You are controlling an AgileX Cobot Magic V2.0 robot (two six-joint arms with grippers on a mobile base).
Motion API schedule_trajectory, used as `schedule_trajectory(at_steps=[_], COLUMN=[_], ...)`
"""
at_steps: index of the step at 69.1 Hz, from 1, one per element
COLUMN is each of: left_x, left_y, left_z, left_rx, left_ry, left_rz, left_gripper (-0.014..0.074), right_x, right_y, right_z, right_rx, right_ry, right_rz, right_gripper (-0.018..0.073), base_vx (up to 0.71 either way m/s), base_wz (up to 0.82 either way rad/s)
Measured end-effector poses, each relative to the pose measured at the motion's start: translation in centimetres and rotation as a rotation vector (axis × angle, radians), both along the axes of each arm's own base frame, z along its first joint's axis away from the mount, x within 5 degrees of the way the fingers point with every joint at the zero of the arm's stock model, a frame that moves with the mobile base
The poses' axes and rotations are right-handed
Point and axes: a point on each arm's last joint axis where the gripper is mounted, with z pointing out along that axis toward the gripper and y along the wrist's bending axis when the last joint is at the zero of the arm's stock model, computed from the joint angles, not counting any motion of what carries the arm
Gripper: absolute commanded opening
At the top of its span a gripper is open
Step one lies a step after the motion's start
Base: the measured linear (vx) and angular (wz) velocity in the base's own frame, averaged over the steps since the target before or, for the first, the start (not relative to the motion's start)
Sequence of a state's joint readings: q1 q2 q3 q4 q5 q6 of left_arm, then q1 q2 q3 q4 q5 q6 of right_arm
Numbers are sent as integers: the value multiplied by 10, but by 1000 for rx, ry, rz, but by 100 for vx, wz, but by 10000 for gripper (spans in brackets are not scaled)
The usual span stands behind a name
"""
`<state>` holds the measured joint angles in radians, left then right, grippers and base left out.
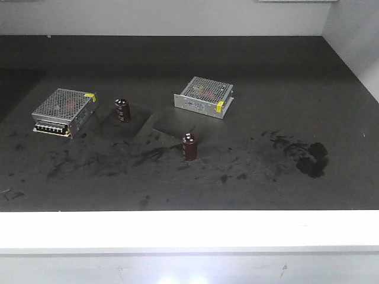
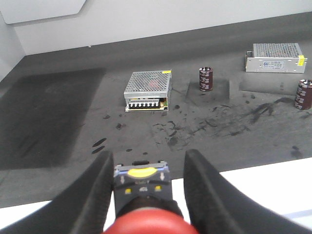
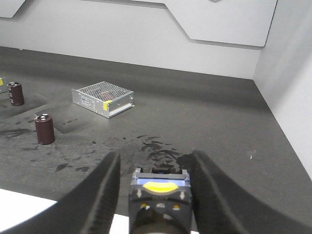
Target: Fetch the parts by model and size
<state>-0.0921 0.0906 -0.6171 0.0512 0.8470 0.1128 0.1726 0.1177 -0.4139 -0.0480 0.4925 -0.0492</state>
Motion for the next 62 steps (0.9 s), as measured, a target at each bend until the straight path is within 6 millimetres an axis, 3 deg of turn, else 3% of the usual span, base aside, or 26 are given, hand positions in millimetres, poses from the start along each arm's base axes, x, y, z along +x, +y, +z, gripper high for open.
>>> schedule_trajectory(at_steps=[62], left_x=[0], left_y=[0], left_z=[0], left_rx=[-1], left_ry=[0], left_rz=[-4], left_gripper=[-6], right_x=[0], right_y=[0], right_z=[0], right_rx=[-1], right_ry=[5], right_rz=[0], right_gripper=[-5], base_vx=[0], base_wz=[0])
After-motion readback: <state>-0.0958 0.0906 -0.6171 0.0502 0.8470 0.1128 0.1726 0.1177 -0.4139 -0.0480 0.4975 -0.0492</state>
